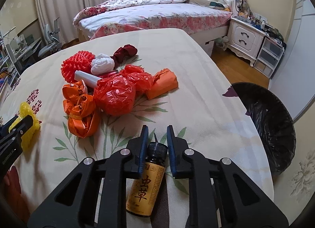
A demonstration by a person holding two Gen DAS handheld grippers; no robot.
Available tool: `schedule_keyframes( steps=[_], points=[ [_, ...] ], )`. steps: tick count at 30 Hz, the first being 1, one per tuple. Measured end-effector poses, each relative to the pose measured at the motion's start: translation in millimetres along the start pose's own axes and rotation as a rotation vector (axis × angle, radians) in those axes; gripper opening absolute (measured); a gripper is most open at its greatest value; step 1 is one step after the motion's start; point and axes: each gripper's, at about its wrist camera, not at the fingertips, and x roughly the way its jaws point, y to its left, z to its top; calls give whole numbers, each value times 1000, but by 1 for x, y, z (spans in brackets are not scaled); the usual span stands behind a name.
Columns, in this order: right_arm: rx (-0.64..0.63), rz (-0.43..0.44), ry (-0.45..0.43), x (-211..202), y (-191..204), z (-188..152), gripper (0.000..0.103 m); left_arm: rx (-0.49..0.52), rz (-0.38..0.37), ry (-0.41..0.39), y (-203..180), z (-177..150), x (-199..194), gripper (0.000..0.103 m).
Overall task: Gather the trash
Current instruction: 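Grasp the amber bottle with the right tool while the left tool holds the yellow bundle, then carry the yellow bundle and amber bottle over the black trash bin with both tools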
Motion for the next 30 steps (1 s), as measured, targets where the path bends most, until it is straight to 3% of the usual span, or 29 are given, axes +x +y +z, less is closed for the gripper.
schedule_keyframes(
  steps=[12,21,22,23,24,30],
  points=[
    [27,12,-50,-20,-21,-5,18,14,-57,-53,-24,7,-22,51],
    [74,-51,-119,-39,-58,4,18,76,-155,-108,-80,17,-35,50],
    [82,-62,-127,-41,-66,5,17,87,-169,-114,-88,19,-35,50],
    [87,-70,-130,-42,-71,6,4,97,-184,-119,-96,21,-35,50],
    [97,-76,-136,-44,-80,7,1,106,-199,-124,-103,23,-34,50],
    [162,-126,-138,-38,-124,11,1,163,-279,-148,-155,32,-29,50]
  ],
)
